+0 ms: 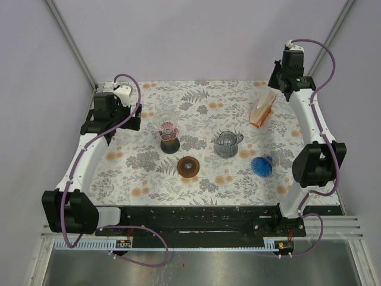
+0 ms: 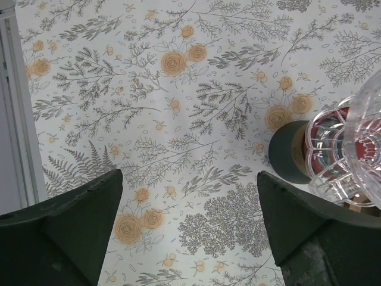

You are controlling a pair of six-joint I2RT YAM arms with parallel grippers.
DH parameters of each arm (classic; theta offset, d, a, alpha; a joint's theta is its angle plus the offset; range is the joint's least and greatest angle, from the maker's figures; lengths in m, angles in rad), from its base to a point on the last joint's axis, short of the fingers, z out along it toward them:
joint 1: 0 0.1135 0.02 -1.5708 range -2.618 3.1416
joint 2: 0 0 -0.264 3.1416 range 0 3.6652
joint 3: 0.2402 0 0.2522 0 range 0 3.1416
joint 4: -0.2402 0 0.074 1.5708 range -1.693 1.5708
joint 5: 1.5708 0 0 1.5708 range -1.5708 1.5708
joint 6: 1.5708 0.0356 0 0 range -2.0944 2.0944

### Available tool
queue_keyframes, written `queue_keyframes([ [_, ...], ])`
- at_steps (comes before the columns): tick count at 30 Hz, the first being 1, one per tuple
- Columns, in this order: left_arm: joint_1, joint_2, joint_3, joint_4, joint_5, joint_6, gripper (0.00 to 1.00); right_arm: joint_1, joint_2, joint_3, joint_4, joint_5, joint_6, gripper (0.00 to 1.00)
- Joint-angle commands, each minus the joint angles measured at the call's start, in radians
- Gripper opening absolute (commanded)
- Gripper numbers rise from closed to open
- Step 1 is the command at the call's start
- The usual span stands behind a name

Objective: Place the coffee filter in the dripper

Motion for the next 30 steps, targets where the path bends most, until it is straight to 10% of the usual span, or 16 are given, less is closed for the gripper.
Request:
queue_keyframes([
  [1,0.005,-0.048,0.08,-0.019,0.059,0.038,0.99,0.056,-0.11,0.001,0.008,-0.025,0.02,0.0],
  [10,-0.055,-0.09,0.248,-0.097,0.202,0.064,0.99,0.328,-0.181,0.061,-0.008,-0.017,0.057,0.0],
  [30,-0.629,0.047,0.425,-0.083,-0.098,0.219,0.99,0.624,-0.233,-0.09,0.308,-0.097,0.382,0.0],
])
